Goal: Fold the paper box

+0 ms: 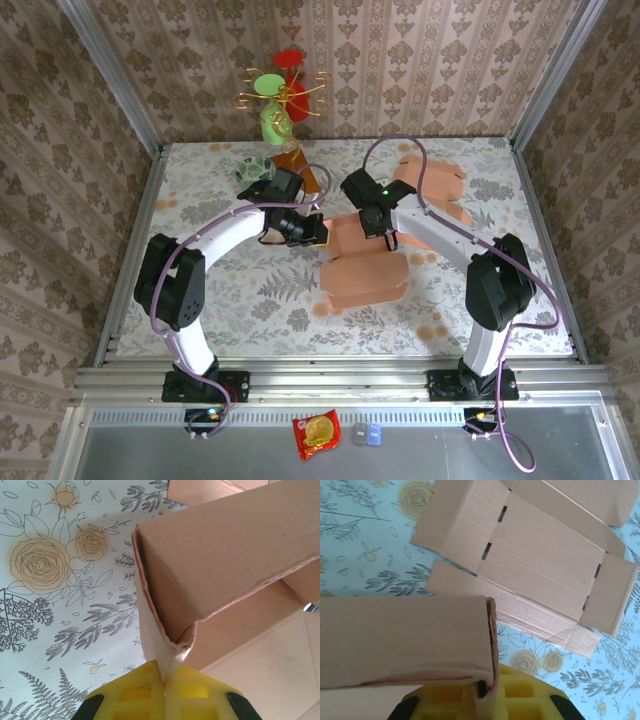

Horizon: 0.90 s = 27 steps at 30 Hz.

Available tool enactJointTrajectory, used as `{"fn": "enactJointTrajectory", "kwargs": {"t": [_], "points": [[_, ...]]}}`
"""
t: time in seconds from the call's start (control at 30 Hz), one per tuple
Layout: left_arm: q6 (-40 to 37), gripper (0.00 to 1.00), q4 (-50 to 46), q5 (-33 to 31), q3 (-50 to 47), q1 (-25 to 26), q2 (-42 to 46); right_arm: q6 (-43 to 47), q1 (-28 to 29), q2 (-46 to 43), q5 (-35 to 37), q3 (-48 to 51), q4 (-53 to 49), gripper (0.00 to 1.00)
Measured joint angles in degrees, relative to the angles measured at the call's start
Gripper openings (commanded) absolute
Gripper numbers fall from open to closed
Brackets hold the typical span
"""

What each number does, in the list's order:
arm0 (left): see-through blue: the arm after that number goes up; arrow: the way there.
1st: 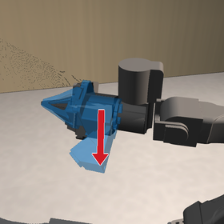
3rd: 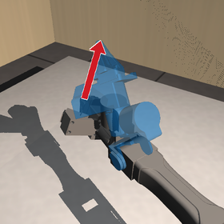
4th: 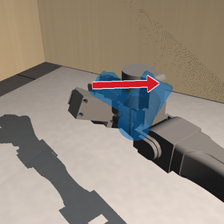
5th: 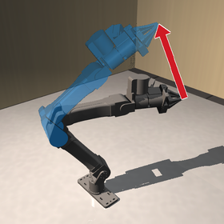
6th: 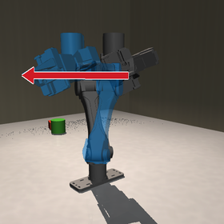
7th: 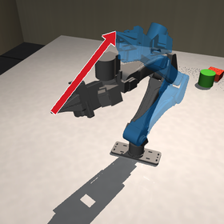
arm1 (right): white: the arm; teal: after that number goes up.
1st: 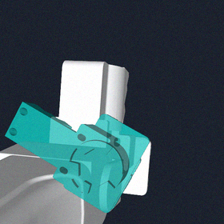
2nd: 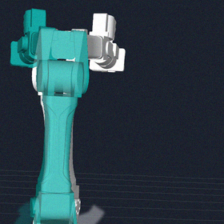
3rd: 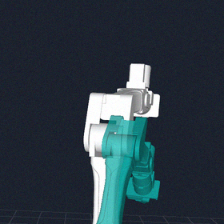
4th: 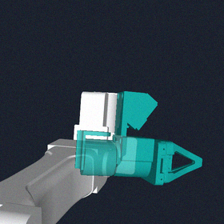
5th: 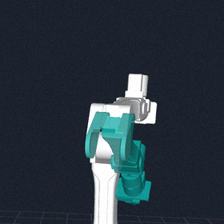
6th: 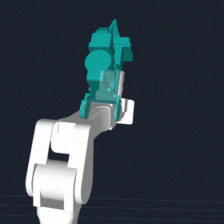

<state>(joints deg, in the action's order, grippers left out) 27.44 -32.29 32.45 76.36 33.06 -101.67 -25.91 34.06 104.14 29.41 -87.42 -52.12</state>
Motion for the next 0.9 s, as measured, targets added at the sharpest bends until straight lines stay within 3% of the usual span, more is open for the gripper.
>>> {"fn": "enactJointTrajectory", "kwargs": {"t": [0.23, 0.47, 0.7, 0.8, 0.9], "points": [[0.6, 0.0, -1.2, -1.9, 0.7, 0.7, 0.0, -4.7, 1.9, 2.3, 4.1, -2.8, -4.5, 0.0], [1.3, 0.0, -0.5, -2.8, 0.0, 0.7, -0.7, -7.6, 2.8, 2.3, 4.0, -2.1, -5.1, 0.0], [3.1, 0.0, 5.8, -3.2, -6.7, 1.5, -0.7, -9.3, 3.5, 3.2, 2.1, 1.0, -4.2, 0.0], [3.8, 0.11, 8.7, -3.4, -8.9, 1.5, -1.2, -9.9, 3.6, 4.0, 1.4, 1.7, -3.7, 0.0], [4.7, 0.15, 11.5, -3.7, -10.4, 1.5, -1.9, -10.2, 3.6, 4.4, 0.9, 2.1, -3.7, 0.0]]}}
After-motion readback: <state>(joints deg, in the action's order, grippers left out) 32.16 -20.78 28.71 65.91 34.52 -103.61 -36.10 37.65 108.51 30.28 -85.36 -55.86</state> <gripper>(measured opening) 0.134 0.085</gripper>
